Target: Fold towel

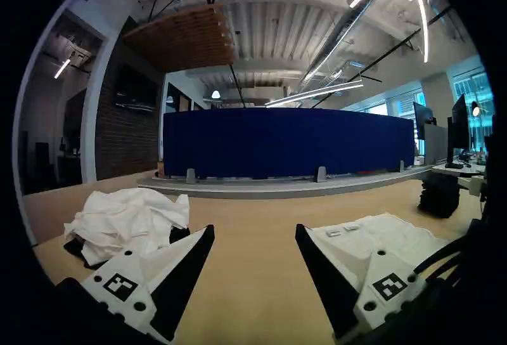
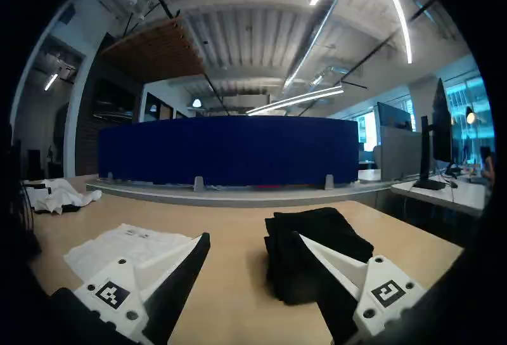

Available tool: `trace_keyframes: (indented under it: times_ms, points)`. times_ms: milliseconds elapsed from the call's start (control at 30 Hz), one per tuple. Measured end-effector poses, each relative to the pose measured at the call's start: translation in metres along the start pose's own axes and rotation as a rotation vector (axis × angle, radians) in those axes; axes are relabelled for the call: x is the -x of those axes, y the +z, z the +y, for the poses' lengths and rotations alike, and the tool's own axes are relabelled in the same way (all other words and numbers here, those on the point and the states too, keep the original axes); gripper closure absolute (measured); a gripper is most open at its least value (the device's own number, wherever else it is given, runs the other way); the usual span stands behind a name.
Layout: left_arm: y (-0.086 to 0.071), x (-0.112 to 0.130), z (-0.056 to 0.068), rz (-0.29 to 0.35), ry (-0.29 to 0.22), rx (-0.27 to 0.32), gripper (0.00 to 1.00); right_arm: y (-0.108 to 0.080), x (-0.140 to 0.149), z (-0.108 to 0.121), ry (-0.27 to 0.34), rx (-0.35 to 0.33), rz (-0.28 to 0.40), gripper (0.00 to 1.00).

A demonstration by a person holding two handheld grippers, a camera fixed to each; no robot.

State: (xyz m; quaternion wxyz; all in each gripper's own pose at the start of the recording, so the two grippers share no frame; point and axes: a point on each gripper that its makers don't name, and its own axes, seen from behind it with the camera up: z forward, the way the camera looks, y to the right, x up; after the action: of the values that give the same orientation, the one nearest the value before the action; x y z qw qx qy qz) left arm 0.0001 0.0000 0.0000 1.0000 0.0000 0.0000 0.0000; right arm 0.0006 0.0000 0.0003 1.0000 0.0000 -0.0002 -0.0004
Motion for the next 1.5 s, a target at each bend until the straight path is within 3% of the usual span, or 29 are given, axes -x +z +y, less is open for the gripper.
trace_keyframes:
  times_ms: [1300, 1400, 1500]
  points:
    - [0.001, -0.001, -0.002, -0.002, -0.004, -0.01, 0.05, 0.001, -0.006, 0.0, 0.004, 0.008, 0.004, 0.0]
    - [0.001, -0.006, 0.0, -0.006, -0.01, -0.011, 0.05, -0.001, -0.012, -0.004, 0.016, 0.002, 0.009, 0.0]
    - [0.001, -0.026, 0.001, 0.011, -0.021, -0.001, 0.05, -0.001, -0.025, -0.008, 0.019, -0.014, 0.01, 0.0]
